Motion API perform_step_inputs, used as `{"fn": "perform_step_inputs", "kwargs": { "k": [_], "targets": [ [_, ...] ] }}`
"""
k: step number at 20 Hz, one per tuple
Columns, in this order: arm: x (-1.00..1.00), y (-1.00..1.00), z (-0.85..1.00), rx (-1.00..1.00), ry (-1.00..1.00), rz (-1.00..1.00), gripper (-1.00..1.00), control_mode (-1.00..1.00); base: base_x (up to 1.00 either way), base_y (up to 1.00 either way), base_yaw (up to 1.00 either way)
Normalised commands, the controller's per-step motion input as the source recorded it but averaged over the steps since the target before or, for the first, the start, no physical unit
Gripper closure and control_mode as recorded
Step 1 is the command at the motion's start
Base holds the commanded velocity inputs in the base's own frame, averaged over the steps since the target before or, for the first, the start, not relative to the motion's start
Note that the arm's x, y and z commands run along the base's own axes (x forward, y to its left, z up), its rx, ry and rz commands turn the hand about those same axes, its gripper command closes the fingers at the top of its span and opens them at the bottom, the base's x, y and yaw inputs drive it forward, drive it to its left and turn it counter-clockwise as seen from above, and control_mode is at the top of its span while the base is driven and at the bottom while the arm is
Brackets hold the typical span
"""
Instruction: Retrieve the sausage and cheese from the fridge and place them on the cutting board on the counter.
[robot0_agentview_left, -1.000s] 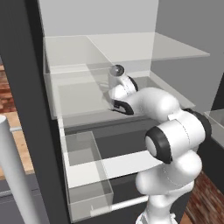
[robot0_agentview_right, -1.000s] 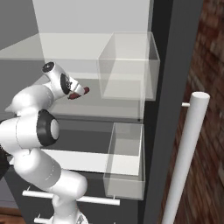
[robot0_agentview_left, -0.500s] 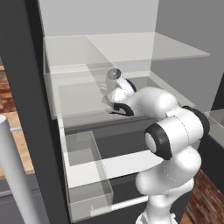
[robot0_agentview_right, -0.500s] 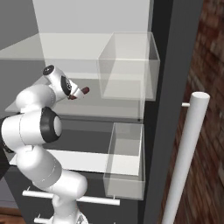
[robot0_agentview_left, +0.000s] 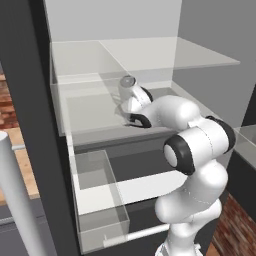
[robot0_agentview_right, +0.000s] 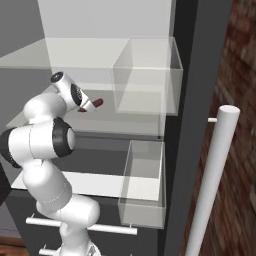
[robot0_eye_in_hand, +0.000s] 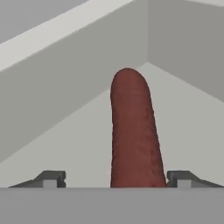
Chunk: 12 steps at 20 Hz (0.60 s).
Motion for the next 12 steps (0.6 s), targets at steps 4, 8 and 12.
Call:
{"fn": "perform_step_inputs", "kwargs": {
  "k": [4,8,12],
  "targets": [
    [0.03,-0.34,-0.73,0.09,0.00,-0.09,1.00,-1.00,0.00,0.00,0.00],
    [0.00,-0.39,-0.56,-0.02,0.02,-0.07,1.00,-1.00,0.00,0.00,0.00],
    [-0.08,-0.26,-0.30,-0.11,-0.03,0.00,1.00,-1.00,0.00,0.00,0.00]
  ]
}}
